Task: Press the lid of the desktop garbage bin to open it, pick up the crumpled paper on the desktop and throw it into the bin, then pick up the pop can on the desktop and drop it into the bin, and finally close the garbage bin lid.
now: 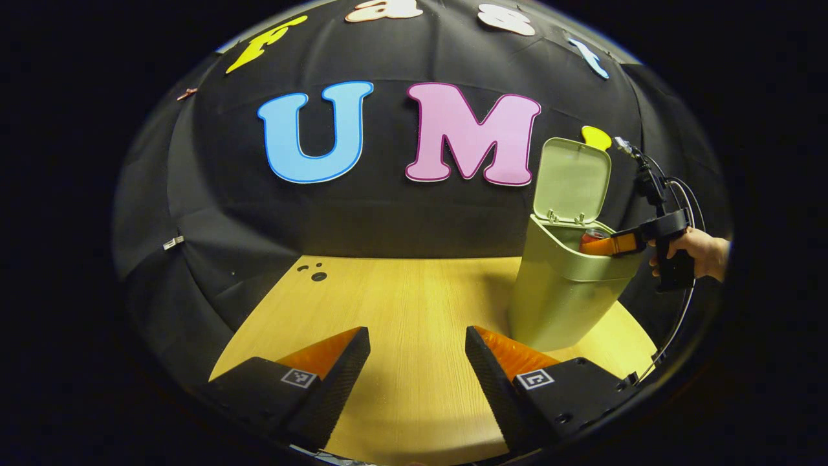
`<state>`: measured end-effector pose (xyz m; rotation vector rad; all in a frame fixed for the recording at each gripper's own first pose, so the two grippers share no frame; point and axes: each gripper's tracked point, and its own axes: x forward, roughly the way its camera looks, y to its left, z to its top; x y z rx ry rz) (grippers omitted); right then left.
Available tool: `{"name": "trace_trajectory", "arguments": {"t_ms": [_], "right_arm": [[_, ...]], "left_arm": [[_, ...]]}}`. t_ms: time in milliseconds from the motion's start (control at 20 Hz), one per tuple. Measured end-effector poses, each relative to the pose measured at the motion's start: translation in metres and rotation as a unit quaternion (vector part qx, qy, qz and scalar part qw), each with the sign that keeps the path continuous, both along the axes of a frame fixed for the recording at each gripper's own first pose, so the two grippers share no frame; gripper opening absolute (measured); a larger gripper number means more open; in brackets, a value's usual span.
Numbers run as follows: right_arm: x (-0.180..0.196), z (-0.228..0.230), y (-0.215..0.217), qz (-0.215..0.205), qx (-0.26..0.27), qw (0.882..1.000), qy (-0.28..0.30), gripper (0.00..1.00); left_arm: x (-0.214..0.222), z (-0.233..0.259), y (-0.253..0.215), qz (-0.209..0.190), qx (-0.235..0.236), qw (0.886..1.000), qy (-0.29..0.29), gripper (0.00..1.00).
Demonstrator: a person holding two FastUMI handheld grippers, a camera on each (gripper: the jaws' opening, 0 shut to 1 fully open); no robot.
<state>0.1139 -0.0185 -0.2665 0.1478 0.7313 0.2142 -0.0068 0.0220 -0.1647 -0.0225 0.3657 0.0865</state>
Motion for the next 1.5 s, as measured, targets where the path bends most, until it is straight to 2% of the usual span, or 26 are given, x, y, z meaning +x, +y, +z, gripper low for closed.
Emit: {"name": "trace_trajectory", "arguments": {"t_ms": [200,350,500,850,1050,1350,1500], "right_arm": [[-0.002,0.013,-0.003,-0.014,0.016,1.000,-0.009,0.86],[0.004,0.053,-0.004,-0.034,0.059,0.996,-0.065,0.86],[0.011,0.108,-0.017,-0.057,0.069,0.986,-0.139,0.87],[0.054,0.217,-0.036,-0.068,0.038,0.959,-0.273,0.89],[0.084,0.232,-0.039,-0.092,0.036,0.950,-0.296,0.89],[0.117,0.227,-0.041,-0.115,0.017,0.943,-0.313,0.89],[0.130,0.218,-0.043,-0.128,0.016,0.944,-0.304,0.88]], "left_arm": [[-0.008,0.002,0.000,0.002,0.002,1.000,-0.003,0.96],[-0.015,0.002,-0.001,0.004,0.001,1.000,-0.004,0.96],[-0.023,0.000,0.000,0.009,-0.003,1.000,-0.004,0.96],[-0.031,-0.004,-0.006,0.010,-0.010,1.000,-0.003,0.96],[-0.033,-0.002,-0.004,0.014,-0.008,1.000,-0.005,0.96],[-0.038,-0.004,0.001,0.028,-0.008,1.000,-0.001,0.96],[-0.039,-0.006,0.003,0.035,-0.011,0.999,0.004,0.96]]}}
